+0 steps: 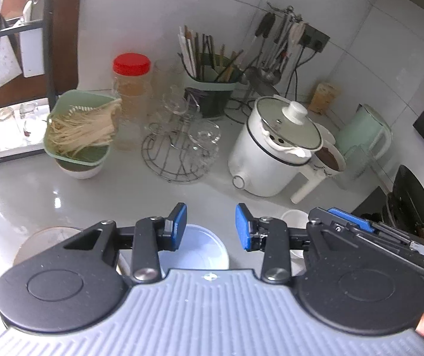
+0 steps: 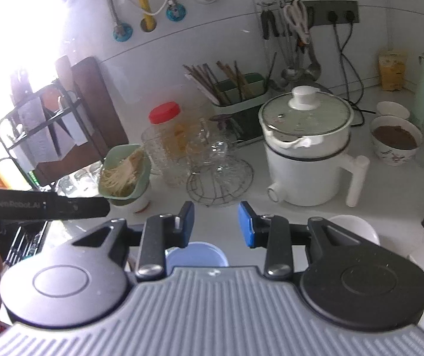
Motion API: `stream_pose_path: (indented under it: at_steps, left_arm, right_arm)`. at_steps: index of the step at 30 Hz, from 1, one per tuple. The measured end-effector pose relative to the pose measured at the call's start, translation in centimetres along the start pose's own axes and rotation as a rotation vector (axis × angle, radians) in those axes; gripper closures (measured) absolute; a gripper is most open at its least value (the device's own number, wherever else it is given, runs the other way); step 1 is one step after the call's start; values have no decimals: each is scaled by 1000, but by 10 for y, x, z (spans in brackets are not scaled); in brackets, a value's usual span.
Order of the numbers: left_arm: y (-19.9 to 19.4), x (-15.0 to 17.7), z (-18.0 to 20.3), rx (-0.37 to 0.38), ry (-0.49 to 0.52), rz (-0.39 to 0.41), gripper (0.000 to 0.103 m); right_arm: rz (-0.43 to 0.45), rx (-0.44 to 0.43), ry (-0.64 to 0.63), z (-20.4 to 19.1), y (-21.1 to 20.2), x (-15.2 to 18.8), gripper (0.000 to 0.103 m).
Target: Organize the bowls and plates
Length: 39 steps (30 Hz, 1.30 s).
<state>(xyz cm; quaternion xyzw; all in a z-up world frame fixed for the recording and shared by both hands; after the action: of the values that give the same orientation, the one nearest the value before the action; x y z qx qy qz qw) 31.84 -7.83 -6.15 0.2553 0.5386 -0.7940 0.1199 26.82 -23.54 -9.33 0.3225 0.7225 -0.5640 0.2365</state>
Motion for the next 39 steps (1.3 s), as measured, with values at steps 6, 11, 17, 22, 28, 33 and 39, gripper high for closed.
stream_pose_path:
  at_steps: [6,11,17,22,28,33,39]
  left_arm:
    - [13,4,29,25,35,-15,62]
    - [28,5,56,52,65,-27,62]
    - [51,7,92,93,108,-58,62]
    - [68,8,112,99,142,-79,62]
    - [94,7,125,79,162,-103,62]
    - [121,5,132,81,158,-121,61]
    - [172,11,140,89,143,-163,50]
  right_arm:
    - [12,46,36,29,-12,6,67]
    - [20,86,69,59,-21,12,67]
    - [35,143,112,94,-30,17,67]
    - [31,174,143,120,-29,22,67]
    - [32,193,159,141,-22,24,67]
    - [30,233,168,163,-8,29,67]
    - [-7,241,189,185,19,41,67]
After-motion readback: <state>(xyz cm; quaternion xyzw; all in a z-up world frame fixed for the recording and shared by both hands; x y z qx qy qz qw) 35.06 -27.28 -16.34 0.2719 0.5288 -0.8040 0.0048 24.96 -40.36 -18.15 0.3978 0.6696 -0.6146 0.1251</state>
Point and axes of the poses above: each gripper's, at about its wrist camera, not at the fingertips, and y roughly the way its jaws point, z to its right, x to its underside, the point moved 10 cm from there along y, roughly the way its jaws point, and after that the axes turned 10 degrees about -z, right-handed, at the moved point
